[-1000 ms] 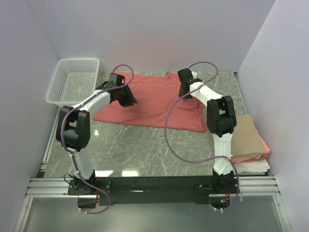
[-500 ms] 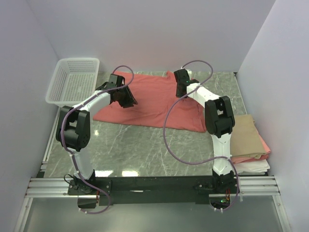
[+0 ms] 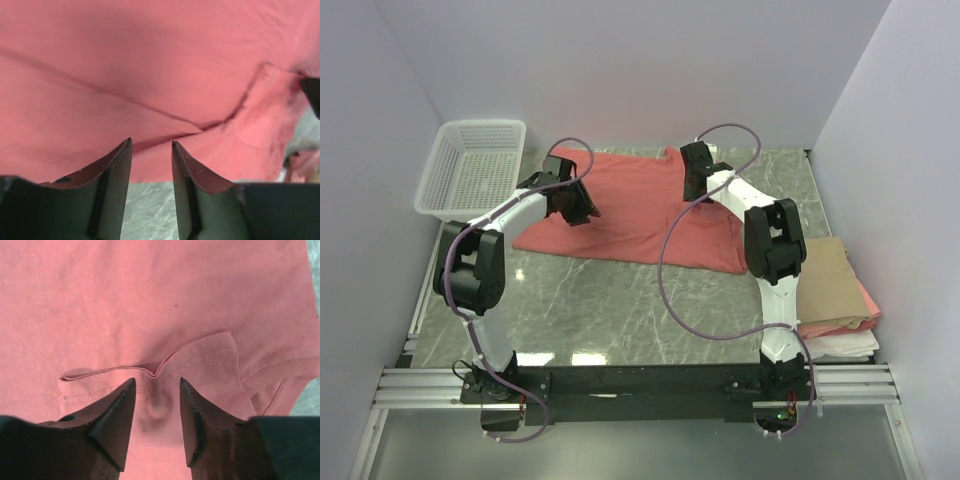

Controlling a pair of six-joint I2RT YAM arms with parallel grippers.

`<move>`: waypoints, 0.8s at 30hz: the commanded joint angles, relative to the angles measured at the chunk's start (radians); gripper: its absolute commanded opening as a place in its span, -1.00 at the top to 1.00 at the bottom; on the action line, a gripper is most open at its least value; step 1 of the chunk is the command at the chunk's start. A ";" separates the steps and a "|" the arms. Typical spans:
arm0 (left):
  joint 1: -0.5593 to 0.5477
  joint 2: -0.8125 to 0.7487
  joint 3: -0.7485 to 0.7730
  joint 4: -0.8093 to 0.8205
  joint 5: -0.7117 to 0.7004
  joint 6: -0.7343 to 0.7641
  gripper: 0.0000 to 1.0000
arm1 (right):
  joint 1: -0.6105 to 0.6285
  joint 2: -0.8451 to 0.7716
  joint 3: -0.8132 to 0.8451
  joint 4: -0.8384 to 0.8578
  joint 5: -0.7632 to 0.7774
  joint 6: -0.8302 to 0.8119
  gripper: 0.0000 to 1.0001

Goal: Fold and stack the t-shirts
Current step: Fold the tshirt

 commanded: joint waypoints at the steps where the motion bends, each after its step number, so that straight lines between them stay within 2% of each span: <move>1: 0.033 -0.111 -0.050 -0.031 -0.113 -0.049 0.12 | -0.018 -0.052 0.049 -0.047 0.002 0.043 0.03; 6: 0.116 -0.270 -0.208 -0.034 -0.248 -0.143 0.10 | -0.022 -0.260 -0.088 -0.079 -0.113 0.179 0.01; 12: 0.136 -0.407 -0.366 -0.042 -0.455 -0.267 0.07 | -0.019 -0.584 -0.524 0.080 -0.243 0.342 0.01; 13: 0.137 -0.415 -0.383 -0.032 -0.477 -0.277 0.07 | -0.021 -0.622 -0.626 0.106 -0.260 0.361 0.01; 16: 0.143 -0.429 -0.435 -0.006 -0.545 -0.312 0.07 | -0.021 -0.745 -0.795 0.169 -0.294 0.419 0.01; 20: 0.145 -0.423 -0.480 0.046 -0.639 -0.329 0.05 | -0.025 -0.860 -0.925 0.211 -0.285 0.463 0.01; 24: 0.148 -0.386 -0.480 0.069 -0.717 -0.327 -0.01 | -0.039 -0.903 -0.991 0.223 -0.277 0.482 0.00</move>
